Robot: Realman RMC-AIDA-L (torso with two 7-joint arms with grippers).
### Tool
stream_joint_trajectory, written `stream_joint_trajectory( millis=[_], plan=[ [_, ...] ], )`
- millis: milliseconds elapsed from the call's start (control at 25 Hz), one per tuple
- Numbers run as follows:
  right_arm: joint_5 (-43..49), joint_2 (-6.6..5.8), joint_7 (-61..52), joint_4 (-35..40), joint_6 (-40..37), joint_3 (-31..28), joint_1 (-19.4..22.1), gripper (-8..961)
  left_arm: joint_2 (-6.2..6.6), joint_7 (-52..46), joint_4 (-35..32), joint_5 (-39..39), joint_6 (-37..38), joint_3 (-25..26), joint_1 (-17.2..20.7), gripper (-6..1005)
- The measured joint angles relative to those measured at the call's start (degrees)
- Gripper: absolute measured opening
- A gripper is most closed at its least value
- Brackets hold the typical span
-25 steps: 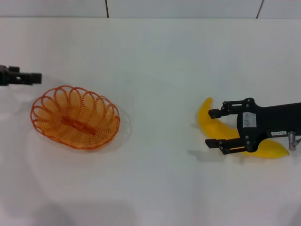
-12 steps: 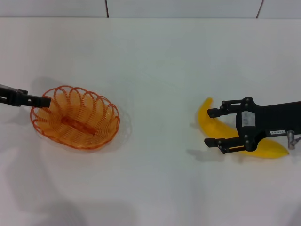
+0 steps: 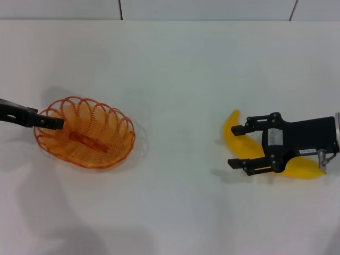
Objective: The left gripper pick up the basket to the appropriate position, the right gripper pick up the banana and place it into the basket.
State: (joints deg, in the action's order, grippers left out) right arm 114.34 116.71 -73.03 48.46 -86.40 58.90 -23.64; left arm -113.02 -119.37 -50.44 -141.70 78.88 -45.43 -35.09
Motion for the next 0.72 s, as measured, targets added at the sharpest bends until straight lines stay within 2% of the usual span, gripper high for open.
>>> stream_joint_trajectory(
  millis=[320, 600, 720],
  plan=[
    [0.0, 0.00, -0.6, 0.0, 0.1, 0.9, 0.0, 765, -0.42, -1.1, 0.0, -1.0, -1.6, 0.0, -0.5, 896],
    [0.0, 0.00, -0.6, 0.0, 0.1, 0.9, 0.0, 764, -1.80, 0.3, 0.0, -2.7, -2.9, -0.1, -0.7, 893],
    [0.0, 0.00, -0.6, 0.0, 0.1, 0.9, 0.0, 764, -2.01, 0.4, 0.0, -3.3, -3.1, -0.1, -0.8, 892]
  ],
)
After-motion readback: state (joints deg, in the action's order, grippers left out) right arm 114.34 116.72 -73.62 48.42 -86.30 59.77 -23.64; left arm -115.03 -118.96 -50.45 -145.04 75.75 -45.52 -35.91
